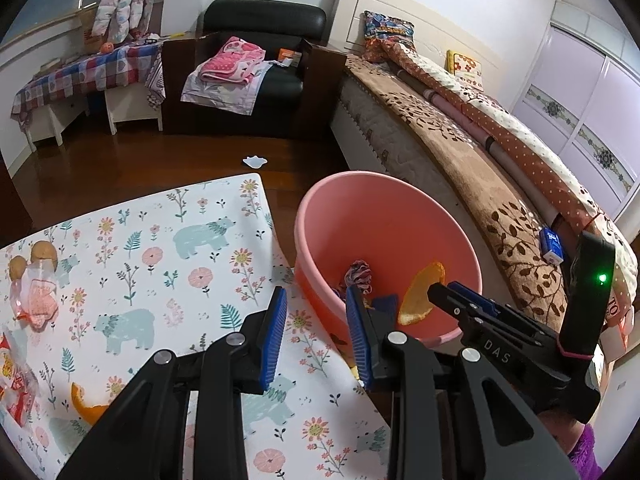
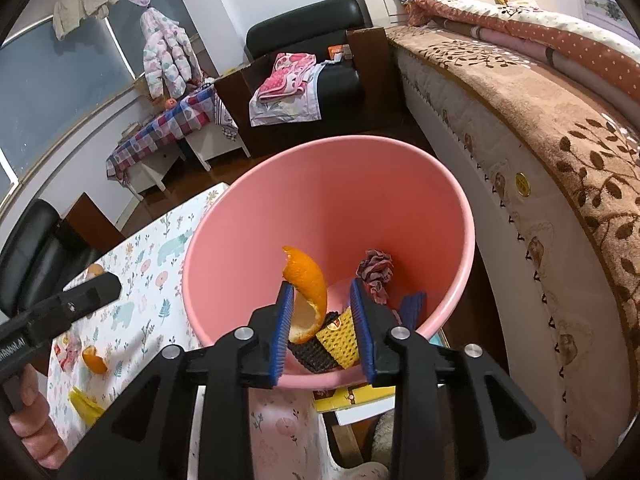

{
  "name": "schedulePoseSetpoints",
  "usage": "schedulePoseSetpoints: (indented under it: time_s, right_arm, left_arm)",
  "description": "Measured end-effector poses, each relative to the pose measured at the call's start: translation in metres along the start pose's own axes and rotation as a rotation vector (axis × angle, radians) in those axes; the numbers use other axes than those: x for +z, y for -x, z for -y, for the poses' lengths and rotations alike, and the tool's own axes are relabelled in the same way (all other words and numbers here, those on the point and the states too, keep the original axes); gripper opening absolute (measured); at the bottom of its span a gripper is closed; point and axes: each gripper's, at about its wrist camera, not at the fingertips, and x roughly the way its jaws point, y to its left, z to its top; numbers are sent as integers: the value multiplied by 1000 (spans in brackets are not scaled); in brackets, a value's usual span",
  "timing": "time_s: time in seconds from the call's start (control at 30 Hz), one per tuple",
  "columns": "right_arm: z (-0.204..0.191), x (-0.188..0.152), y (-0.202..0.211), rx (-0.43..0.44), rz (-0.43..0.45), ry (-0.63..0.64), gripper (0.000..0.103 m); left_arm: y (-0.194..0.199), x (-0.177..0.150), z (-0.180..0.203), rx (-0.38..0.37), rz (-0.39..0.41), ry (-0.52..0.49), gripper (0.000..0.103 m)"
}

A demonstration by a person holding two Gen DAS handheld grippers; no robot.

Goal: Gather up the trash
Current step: 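Move both tools back over the table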

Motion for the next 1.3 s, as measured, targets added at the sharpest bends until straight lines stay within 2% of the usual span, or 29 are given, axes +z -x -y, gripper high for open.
schedulePoseSetpoints:
  time_s: [0.3,0.73,1.03,1.3]
  right_arm:
    - [-6,-10,16,-48,9,56,30]
    - [-8,-15,28,-67,10,86,30]
    - [-20,-14,39,-24,36,107,30]
    - [-44,-18,47,39,55,141,30]
  left_arm:
    - [12,-8,-5,-5,9,14,30]
    - [28,-20,-15,6,17,38,30]
    - [55,-30,-43,35,49,85,30]
    - [89,-44,-79,97,86,136,34]
